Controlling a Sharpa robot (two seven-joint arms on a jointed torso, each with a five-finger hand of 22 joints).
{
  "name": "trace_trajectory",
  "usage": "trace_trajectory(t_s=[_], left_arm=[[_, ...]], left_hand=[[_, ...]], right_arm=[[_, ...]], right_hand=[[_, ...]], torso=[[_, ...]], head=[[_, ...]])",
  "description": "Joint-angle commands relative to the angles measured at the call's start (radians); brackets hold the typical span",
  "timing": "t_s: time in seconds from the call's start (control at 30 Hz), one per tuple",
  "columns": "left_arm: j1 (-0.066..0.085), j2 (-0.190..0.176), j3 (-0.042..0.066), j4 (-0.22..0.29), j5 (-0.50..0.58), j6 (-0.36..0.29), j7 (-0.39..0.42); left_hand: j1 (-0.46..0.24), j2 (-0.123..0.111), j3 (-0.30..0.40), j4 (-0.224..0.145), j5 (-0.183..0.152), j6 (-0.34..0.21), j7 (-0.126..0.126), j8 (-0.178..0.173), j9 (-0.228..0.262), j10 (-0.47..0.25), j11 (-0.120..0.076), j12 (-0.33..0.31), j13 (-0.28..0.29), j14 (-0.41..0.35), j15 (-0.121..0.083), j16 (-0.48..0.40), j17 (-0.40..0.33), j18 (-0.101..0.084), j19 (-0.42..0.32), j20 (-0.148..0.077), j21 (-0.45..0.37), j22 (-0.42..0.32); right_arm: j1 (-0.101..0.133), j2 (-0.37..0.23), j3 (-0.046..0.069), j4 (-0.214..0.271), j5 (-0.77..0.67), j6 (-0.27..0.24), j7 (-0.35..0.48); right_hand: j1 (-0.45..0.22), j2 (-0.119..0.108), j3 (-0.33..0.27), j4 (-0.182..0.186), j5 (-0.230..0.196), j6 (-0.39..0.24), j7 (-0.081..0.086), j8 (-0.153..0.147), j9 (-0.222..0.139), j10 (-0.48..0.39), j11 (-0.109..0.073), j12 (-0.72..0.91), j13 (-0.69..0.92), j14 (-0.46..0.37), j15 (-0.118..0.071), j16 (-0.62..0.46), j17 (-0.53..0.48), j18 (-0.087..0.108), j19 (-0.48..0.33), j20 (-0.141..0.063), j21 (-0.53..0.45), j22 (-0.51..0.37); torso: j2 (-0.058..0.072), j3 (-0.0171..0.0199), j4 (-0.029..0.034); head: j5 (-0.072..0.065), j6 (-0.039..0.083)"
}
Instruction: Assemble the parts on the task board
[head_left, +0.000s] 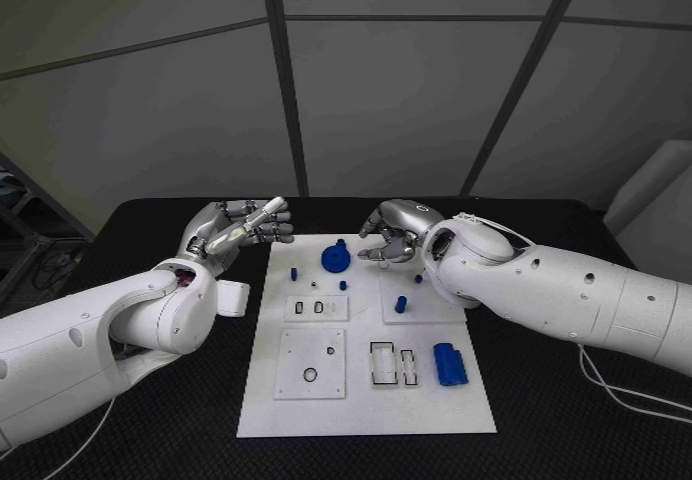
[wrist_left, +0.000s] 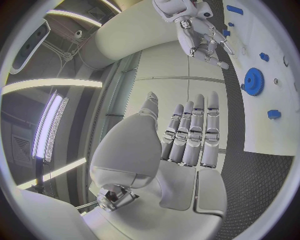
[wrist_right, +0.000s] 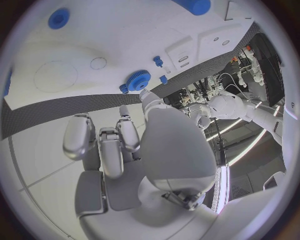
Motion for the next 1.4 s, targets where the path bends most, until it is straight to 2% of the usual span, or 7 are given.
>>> trace_trajectory(t_s=[0.03,0.47,0.63,1.0,1.4], left_arm=[[0.002,0.003,0.001,-0.001,-0.007,0.012,0.001],[0.001,0.010,0.001,-0.007,-0.007,0.013,0.001],[0.001,0.012,0.001,-0.009,-0.007,0.013,0.001],[0.001,0.013,0.001,-0.013,-0.007,0.013,0.000],[0.001,0.013,0.001,-0.016,-0.007,0.014,0.000]], left_hand=[[0.000,0.010,0.002,-0.005,-0.005,0.002,0.006,-0.003,-0.001,-0.006,0.002,-0.002,0.000,-0.002,0.008,-0.004,0.002,0.007,0.006,0.003,-0.004,-0.001],[0.000,0.011,0.002,-0.006,-0.004,0.002,0.006,-0.003,-0.001,-0.007,0.002,-0.003,0.000,-0.002,0.008,-0.004,0.002,0.007,0.006,0.003,-0.005,-0.002],[0.000,0.011,0.002,-0.006,-0.004,0.002,0.006,-0.003,-0.001,-0.007,0.002,-0.003,0.000,-0.002,0.008,-0.004,0.002,0.007,0.006,0.003,-0.005,-0.002],[0.000,0.011,0.002,-0.006,-0.004,0.002,0.006,-0.003,-0.001,-0.007,0.002,-0.003,0.000,-0.002,0.008,-0.004,0.002,0.007,0.006,0.003,-0.005,-0.002],[0.000,0.011,0.002,-0.006,-0.004,0.002,0.006,-0.003,-0.001,-0.007,0.002,-0.003,0.000,-0.002,0.008,-0.004,0.002,0.007,0.006,0.003,-0.005,-0.002]], right_arm=[[0.002,0.013,0.000,0.001,0.054,0.034,0.035],[0.002,0.099,0.000,-0.059,0.001,0.144,-0.006],[0.002,0.129,0.000,-0.090,-0.016,0.170,-0.024],[0.002,0.160,0.000,-0.129,-0.038,0.179,-0.052],[0.002,0.156,0.000,-0.134,-0.041,0.226,-0.066]], right_hand=[[0.004,-0.007,0.004,-0.007,-0.006,-0.017,-0.010,-0.014,-0.005,0.007,-0.007,0.007,0.002,0.108,-0.001,0.005,0.264,-0.013,0.010,-0.002,0.005,0.002],[0.013,-0.013,0.006,-0.021,-0.023,-0.058,-0.027,-0.027,-0.008,0.014,-0.031,0.017,0.014,0.108,-0.019,0.005,0.264,-0.013,0.012,-0.017,0.007,0.006],[0.013,-0.013,0.006,-0.023,-0.025,-0.084,-0.029,-0.028,-0.010,0.018,-0.038,0.022,0.020,0.108,-0.026,0.005,0.264,-0.013,0.013,-0.023,0.008,0.008],[0.013,-0.007,0.009,-0.024,-0.024,-0.117,-0.031,-0.029,-0.011,0.018,-0.042,0.023,0.021,0.108,-0.030,0.005,0.264,-0.014,0.013,-0.028,0.008,0.008],[0.014,-0.004,0.011,-0.025,-0.023,-0.109,-0.032,-0.027,-0.010,0.024,-0.040,0.030,0.029,0.108,-0.030,0.005,0.264,-0.014,0.015,-0.030,0.009,0.011]], torso=[[0.001,-0.0015,0.0041],[0.001,-0.0037,0.0033],[0.001,-0.0028,0.0035],[0.001,-0.0012,0.0014],[0.001,-0.0008,0.0013]], head=[[-0.003,-0.001],[-0.001,-0.004],[0.000,-0.005],[0.003,-0.005],[0.001,-0.007]])
